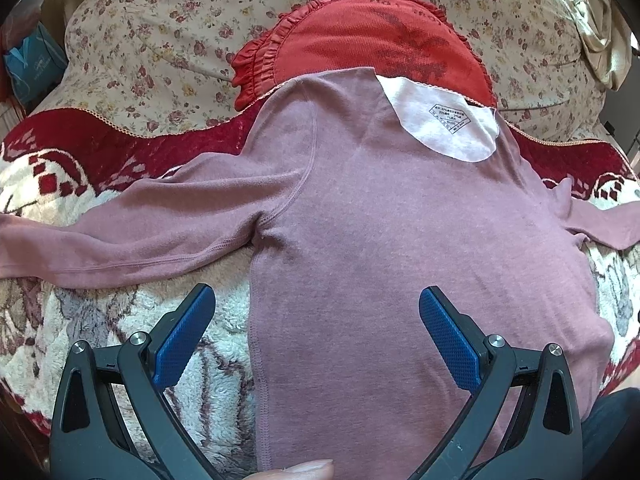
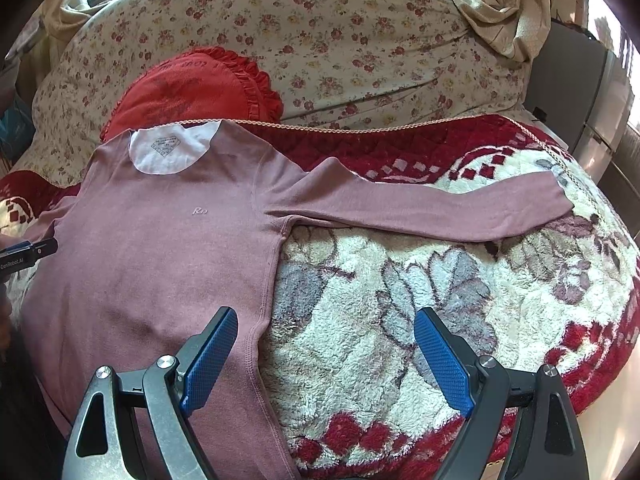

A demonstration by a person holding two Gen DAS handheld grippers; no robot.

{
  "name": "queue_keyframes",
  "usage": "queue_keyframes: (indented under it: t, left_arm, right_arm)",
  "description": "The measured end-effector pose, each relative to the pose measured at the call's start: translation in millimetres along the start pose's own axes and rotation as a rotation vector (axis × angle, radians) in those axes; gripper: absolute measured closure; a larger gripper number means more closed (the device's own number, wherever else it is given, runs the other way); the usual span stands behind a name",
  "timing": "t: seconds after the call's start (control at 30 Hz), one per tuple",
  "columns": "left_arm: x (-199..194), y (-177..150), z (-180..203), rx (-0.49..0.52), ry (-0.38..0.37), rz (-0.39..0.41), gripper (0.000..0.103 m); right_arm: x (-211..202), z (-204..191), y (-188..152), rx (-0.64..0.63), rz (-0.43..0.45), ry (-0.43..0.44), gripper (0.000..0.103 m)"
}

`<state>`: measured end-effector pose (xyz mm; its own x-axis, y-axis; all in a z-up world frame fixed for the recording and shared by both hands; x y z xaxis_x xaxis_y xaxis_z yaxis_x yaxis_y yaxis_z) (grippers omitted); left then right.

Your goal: Fold small clothes

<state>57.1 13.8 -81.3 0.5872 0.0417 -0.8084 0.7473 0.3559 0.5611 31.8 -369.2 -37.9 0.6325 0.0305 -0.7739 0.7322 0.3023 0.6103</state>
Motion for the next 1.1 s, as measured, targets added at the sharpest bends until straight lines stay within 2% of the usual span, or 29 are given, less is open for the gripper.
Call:
queue_keyframes:
  t: [0.33, 0.7, 1.1]
  left_arm:
    - [-3, 1, 5, 0.015, -0.004, 0.023, 0.001]
    - [-4, 3, 6, 0.012, 0.002, 0.031, 0.001]
    - [-11, 8, 8, 0.000, -0.035, 0.068, 0.001]
  right_arm:
    - [-3, -3, 2, -0.020, 0.011, -0.036, 0.015]
    - [-4, -2, 2, -0.015, 0.014, -0.033, 0.015]
    - [-2, -4, 5, -0.015, 0.012, -0.036, 0.015]
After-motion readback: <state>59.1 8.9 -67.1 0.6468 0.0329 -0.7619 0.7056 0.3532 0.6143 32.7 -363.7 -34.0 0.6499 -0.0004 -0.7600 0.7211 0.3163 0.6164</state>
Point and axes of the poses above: each gripper's, at about its wrist camera, not at the fingertips, and x roughly the way its jaws point, z to its right, y to its top, the point moved 9 cm from there along x, roughly the way its jaws point, and after that the axes turned 12 degrees about -x, right-handed, at the moved point
